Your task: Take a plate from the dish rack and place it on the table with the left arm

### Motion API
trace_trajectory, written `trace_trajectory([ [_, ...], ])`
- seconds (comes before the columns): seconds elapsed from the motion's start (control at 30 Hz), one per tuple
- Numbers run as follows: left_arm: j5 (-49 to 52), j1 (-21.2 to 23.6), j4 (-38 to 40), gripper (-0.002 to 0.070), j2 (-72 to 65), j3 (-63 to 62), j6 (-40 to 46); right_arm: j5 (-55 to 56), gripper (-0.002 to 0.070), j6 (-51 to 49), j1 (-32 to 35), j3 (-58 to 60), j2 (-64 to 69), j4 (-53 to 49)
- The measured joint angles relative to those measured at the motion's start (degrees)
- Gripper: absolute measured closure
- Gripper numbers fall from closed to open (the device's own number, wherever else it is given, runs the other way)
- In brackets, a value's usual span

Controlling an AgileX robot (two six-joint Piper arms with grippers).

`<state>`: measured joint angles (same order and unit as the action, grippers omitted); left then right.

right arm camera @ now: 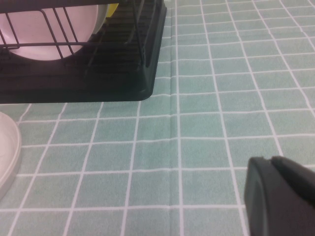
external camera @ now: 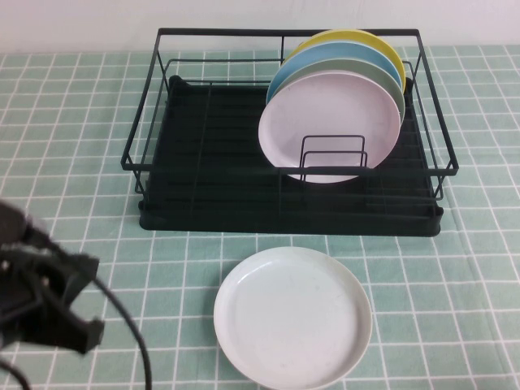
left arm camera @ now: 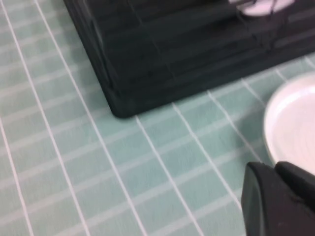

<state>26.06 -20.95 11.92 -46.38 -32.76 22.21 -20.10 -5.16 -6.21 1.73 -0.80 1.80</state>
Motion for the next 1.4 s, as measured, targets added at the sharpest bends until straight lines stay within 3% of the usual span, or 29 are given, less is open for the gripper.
trace_trajectory([
  [0.33, 8.13, 0.00, -1.40, 0.0675, 2.87, 4.73, -0.27, 0.00, 0.0694, 0.00, 0.00, 0.00, 0.00, 0.00],
  [0.53, 6.63, 0.00, -4.94, 0.0675, 6.66, 7.63, -2.32, 0.00, 0.0694, 0.00, 0.00, 0.00, 0.00, 0.00],
  [0.77, -10.79, 0.09, -8.07, 0.0676, 21.75, 19.89, -11.17, 0.00, 0.0694, 0.00, 0.00, 0.00, 0.00, 0.00],
  [0.93, -24.54, 2.76, -8.54, 0.0676, 33.23, 32.73, -15.80, 0.00, 0.0694, 0.00, 0.00, 0.00, 0.00, 0.00],
  [1.17, -15.60, 9.10, -8.54, 0.0676, 45.15, 34.14, -20.25, 0.00, 0.0694, 0.00, 0.00, 0.00, 0.00, 0.00],
  [1.4, -6.46, 13.54, -8.67, 0.0676, 46.86, 34.14, -20.45, 0.00, 0.0694, 0.00, 0.00, 0.00, 0.00, 0.00],
])
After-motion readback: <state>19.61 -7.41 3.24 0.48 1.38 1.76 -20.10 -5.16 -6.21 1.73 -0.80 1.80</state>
